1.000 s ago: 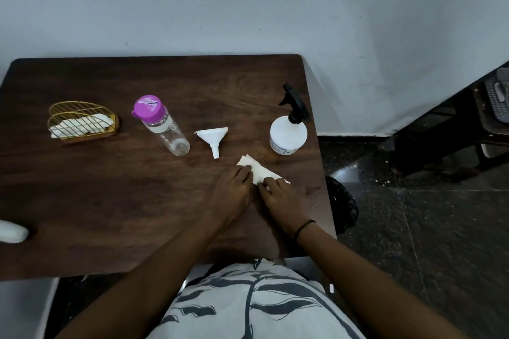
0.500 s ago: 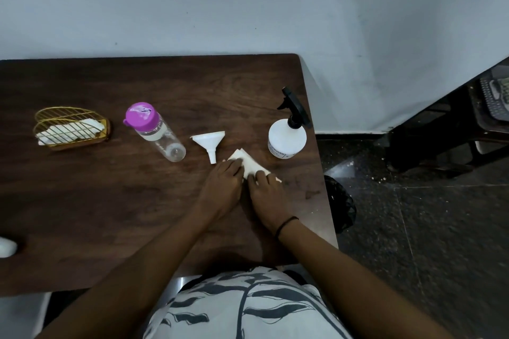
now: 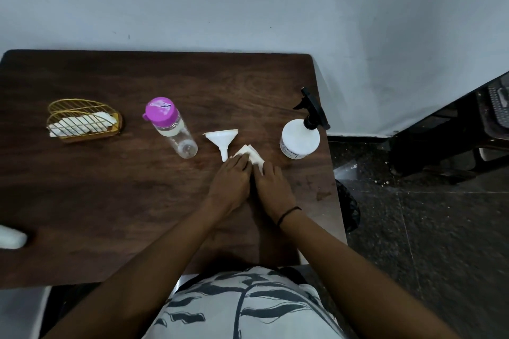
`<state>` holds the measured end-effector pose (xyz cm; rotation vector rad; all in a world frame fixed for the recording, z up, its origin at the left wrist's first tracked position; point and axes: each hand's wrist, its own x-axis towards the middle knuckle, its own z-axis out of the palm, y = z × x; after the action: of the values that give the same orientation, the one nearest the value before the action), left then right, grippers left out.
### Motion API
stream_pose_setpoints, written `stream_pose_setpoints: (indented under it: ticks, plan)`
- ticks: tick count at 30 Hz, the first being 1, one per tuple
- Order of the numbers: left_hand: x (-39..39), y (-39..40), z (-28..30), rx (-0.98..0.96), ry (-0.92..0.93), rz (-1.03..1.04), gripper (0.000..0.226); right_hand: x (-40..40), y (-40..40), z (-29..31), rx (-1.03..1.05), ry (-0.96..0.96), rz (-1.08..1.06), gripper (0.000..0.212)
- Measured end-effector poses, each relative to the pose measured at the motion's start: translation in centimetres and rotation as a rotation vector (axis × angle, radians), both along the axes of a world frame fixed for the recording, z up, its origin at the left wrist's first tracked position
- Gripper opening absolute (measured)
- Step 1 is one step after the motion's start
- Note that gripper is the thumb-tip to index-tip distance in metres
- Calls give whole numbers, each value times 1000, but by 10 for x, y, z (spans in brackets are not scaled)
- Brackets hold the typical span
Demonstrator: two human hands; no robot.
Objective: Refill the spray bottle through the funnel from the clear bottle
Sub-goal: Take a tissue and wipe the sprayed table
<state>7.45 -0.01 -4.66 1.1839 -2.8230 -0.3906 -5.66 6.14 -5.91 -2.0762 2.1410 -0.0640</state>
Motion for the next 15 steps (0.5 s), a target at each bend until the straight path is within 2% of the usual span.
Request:
stream_pose_setpoints:
  ticks: [5, 11, 15]
  plan:
    - [3, -3, -5, 55, -5, -14, 59, -1, 4, -4, -42, 51, 64, 36]
    - [-26, -22, -3, 93, -16, -46, 56, -8, -11, 16, 33, -34, -133, 37]
    - [-20, -9, -7, 2, -57, -125, 57, -8, 15, 11, 18, -19, -163, 35]
